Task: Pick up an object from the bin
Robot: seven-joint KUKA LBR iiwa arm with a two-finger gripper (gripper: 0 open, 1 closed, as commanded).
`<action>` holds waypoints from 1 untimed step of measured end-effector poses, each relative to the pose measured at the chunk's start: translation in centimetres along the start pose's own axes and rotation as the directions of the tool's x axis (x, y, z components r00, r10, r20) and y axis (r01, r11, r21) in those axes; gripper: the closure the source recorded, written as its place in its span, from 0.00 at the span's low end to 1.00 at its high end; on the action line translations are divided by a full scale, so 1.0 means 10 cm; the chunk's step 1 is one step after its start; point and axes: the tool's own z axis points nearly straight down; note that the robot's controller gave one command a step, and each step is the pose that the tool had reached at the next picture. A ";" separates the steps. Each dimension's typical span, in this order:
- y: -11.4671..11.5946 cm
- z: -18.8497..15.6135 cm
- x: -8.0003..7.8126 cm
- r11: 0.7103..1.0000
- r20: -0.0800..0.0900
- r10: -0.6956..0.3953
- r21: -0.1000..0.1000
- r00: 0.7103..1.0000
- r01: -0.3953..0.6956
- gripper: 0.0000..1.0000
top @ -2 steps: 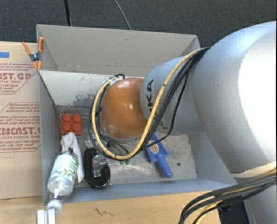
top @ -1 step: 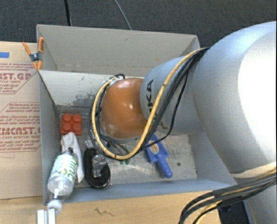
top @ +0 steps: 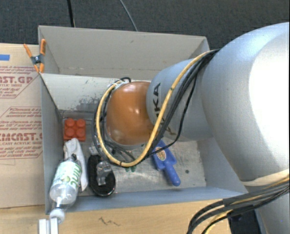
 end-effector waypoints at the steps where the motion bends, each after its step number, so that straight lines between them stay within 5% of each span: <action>1: 0.00 0.00 0.00 1.000 0.000 0.000 0.000 1.000 0.000 1.00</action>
Offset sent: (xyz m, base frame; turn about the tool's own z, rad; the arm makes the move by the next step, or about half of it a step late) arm -0.0047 0.0076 0.0277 -0.0336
